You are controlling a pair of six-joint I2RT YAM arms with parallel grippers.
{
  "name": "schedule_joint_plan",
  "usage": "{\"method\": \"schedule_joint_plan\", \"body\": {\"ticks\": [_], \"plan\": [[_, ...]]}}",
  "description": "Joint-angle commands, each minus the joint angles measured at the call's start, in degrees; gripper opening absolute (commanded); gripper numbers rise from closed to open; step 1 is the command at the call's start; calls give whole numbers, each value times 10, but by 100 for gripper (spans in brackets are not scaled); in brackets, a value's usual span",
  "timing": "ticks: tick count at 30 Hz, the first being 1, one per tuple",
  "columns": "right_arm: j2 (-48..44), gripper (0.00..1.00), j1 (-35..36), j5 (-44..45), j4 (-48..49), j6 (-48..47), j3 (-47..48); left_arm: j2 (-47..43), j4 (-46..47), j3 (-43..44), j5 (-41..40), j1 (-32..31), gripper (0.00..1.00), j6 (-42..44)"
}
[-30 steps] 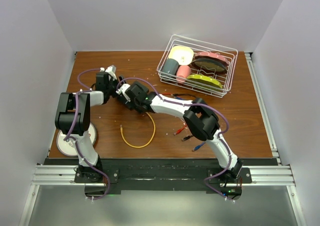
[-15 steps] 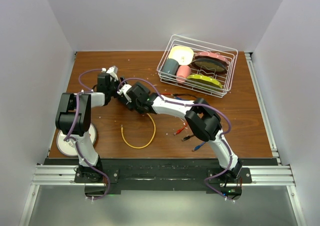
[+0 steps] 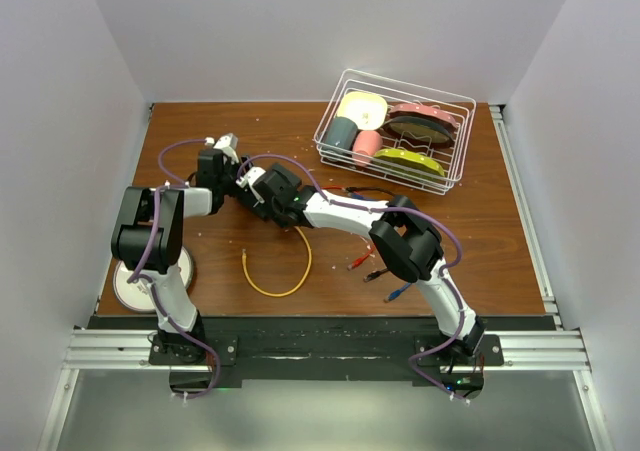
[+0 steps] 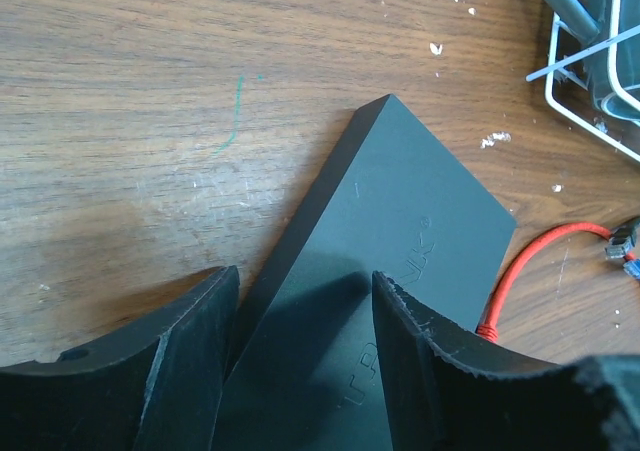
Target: Insert the plug into the switch port
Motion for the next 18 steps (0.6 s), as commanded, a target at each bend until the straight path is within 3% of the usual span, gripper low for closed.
{"method": "schedule_joint_plan", "body": {"ticks": [1,18], "plan": [[-6,0,4,-10,203,16,29,10,-116,-43,84,-50,59,-25],[27,0,4,-22,225,9,79,6,-122,-54,99,-71,56,-21]]}}
